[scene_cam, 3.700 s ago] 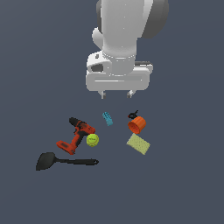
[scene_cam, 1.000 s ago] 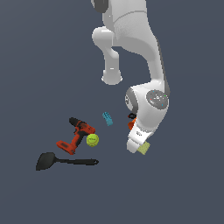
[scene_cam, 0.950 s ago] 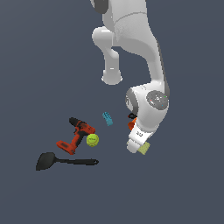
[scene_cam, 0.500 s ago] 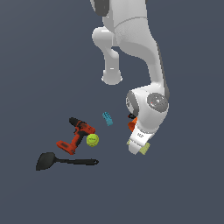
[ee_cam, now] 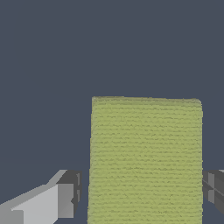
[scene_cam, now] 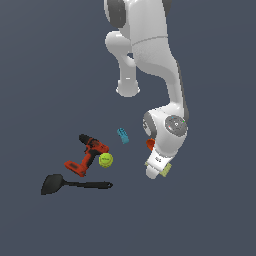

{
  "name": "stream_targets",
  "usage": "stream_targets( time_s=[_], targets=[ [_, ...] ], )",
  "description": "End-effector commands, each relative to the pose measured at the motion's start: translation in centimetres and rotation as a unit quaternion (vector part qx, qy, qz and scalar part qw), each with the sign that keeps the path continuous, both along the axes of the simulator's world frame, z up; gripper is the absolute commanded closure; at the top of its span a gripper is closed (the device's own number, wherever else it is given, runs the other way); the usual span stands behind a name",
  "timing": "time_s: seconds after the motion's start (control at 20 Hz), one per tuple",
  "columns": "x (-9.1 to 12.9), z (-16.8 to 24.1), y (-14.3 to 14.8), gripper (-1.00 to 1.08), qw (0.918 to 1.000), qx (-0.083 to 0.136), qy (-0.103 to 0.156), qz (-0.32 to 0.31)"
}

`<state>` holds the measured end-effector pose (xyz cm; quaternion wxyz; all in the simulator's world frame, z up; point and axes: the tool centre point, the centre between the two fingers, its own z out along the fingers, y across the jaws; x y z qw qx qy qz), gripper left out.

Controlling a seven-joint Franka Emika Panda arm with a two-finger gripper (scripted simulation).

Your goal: Pick up a designated object from a clutter of objects.

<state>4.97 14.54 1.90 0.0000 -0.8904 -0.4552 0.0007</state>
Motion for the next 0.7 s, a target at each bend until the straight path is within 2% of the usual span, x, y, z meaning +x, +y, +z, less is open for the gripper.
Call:
stream_targets(
  time_s=[0.0, 0.15, 0.2, 0.65],
  targets=[
    [0.06, -0.7, 0.03, -0.92, 1.0, 0.0, -0.001, 0.0],
    [0.11, -0.93, 0.04, -0.92, 1.0, 0.0, -0.001, 0.0],
    [0.11, -0.93, 0.04, 1.08, 1.0, 0.0, -0.001, 0.0],
    [0.11, -0.93, 0.04, 1.08, 1.0, 0.0, -0.001, 0.0]
  ],
)
